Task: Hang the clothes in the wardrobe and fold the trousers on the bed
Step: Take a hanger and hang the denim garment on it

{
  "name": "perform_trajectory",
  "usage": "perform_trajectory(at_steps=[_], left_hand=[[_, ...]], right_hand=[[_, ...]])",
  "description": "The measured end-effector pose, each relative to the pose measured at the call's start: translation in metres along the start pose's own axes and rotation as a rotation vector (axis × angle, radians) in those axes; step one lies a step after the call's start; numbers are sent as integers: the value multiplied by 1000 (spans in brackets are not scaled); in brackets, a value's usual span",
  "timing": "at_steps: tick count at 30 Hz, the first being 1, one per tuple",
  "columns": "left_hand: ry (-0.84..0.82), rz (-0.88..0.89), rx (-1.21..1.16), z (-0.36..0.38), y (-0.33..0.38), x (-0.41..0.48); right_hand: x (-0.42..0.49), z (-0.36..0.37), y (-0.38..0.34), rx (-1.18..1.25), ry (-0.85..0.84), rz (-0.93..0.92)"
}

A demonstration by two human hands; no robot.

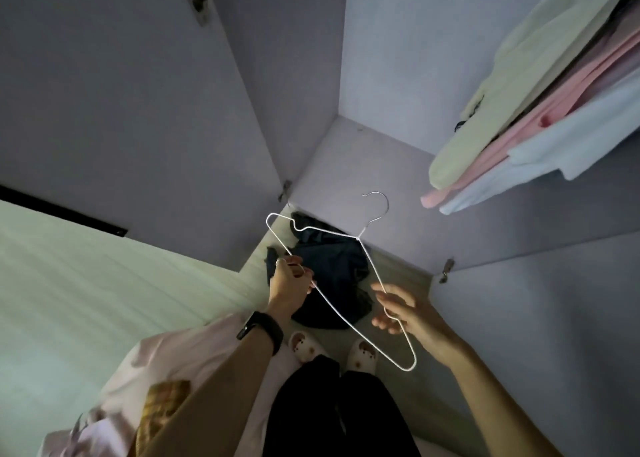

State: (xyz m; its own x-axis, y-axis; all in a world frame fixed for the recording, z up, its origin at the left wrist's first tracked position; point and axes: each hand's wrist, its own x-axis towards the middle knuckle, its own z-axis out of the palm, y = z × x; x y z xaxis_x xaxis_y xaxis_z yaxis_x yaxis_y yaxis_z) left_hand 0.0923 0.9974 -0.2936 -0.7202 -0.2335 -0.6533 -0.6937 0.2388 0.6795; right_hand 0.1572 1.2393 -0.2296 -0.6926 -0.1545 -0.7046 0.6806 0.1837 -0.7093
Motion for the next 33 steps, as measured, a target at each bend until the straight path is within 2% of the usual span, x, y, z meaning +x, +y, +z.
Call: perform_trajectory(at_steps=[3,7,9,12,15,19,22,25,28,31,33], left_hand=[[-85,124,222,31,-39,13],[-214,109,258,92,-87,62],[-284,70,262,128,-113,102],[-394,48,409,189,-163,174],[-392,-46,534,246,-220,234],[-224,-78,722,310,-289,306],[-117,-27,905,347,-329,345],[-69,3,1076,366,-362,374],[4,150,1179,358,-383,395],[-84,237,1097,336,-375,396],[-119,274,968,320,-356,378]], right_hand=[[39,-1,23,212,32,67],[121,-6,62,356,201,183],[169,-11,93,293,335,238],[236,-31,155,41,532,259],[280,-50,217,-4,686,195],[341,-64,288,56,874,-54],[382,-70,327,-1,883,-177],[415,-72,365,-52,849,-185],[429,-68,392,-113,767,-177],[420,-72,400,-152,768,-179],[407,-73,396,-236,697,-152]])
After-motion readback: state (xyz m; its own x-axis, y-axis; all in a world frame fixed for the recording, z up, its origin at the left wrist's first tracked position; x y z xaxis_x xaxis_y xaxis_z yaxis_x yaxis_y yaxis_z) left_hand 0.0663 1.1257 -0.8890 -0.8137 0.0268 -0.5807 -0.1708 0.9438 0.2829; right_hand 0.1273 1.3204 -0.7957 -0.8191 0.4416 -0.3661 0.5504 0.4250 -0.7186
